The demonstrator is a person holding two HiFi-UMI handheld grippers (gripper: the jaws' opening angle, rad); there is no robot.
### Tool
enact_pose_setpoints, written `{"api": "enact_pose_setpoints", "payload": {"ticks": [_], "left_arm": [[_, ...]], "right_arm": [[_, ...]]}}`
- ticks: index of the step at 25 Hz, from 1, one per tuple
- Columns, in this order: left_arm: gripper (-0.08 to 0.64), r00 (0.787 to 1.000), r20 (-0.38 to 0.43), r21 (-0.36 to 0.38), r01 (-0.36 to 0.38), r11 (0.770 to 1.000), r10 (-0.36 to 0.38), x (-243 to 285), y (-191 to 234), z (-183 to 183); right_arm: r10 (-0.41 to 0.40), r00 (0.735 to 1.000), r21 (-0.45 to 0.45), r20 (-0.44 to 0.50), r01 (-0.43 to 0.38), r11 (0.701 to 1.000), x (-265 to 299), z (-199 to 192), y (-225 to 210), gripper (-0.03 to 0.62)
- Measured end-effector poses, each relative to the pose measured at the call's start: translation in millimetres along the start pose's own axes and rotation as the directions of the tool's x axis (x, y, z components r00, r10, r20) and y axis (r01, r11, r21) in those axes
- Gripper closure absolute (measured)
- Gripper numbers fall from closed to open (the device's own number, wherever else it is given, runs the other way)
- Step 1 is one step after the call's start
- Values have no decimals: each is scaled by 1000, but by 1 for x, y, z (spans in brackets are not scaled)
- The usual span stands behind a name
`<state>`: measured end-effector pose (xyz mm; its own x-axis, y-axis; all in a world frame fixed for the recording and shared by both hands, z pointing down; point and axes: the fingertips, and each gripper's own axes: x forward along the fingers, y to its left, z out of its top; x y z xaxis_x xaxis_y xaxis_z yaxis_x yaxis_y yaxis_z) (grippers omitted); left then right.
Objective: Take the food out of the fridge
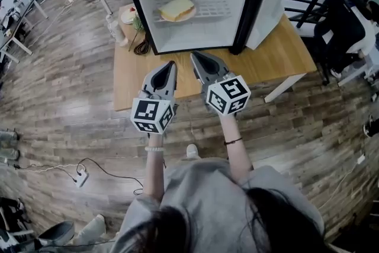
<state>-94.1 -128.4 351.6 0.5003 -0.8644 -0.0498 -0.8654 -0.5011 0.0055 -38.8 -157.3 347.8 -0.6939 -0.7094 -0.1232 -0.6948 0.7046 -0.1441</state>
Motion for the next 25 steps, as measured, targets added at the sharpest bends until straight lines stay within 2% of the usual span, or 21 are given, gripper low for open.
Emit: {"api": "enact_pose_setpoints", "payload": {"ticks": [8, 16, 20, 25], "left_arm": [[552, 998, -14, -12, 63, 998, -63, 13, 13, -11], [552, 996, -22, -52, 79, 995, -81, 32, 26, -18], [552, 997, -27, -54, 71, 996, -73, 45, 33, -23], [552, 996, -40, -54, 71, 996, -73, 67, 37, -31]], "right_arm": [[-47, 999, 10, -11, 47, 999, 17, -14, -5, 584], [-70, 997, 10, -40, 70, 998, 25, -20, -24, 584], [-58, 997, 21, -53, 59, 998, 34, -24, -37, 584], [-5, 998, 48, -62, 8, 999, 47, -30, -51, 584]]}}
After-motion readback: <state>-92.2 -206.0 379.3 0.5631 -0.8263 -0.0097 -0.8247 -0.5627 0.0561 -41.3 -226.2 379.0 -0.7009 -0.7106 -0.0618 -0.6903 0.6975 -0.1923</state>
